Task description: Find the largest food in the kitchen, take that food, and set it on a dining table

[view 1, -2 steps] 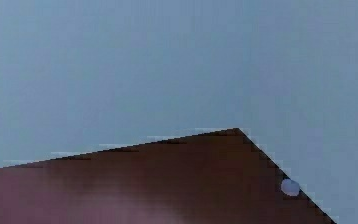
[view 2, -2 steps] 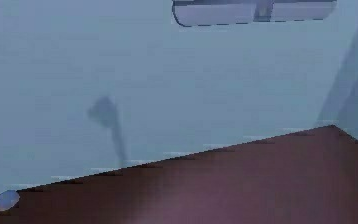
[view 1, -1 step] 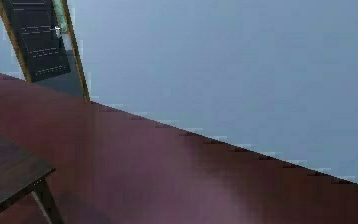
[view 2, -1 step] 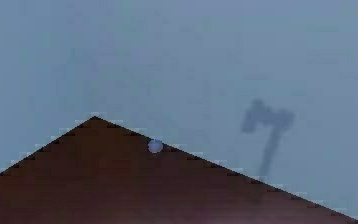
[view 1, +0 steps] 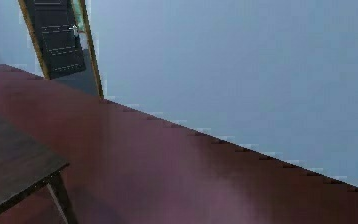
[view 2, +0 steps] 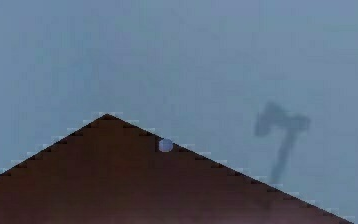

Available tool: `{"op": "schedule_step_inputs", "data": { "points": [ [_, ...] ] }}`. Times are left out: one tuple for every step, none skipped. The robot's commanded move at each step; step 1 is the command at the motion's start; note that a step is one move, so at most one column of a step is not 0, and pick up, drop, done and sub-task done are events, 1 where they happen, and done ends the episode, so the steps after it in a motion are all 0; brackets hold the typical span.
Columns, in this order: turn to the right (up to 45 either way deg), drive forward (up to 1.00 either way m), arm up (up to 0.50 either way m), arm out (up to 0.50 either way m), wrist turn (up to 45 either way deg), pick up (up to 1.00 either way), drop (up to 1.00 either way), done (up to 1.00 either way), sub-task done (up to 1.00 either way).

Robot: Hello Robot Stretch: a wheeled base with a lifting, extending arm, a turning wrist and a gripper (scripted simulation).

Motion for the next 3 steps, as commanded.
{"op": "schedule_step_inputs", "data": {
  "points": [
    [0.0, 1.00, 0.00, 0.00, 0.0, 0.00, 0.00, 0.00, 0.00],
    [0.0, 0.40, 0.00, 0.00, 0.0, 0.00, 0.00, 0.00, 0.00],
    [-45.0, 0.00, 0.00, 0.00, 0.0, 0.00, 0.00, 0.00, 0.00]
  ]
}}
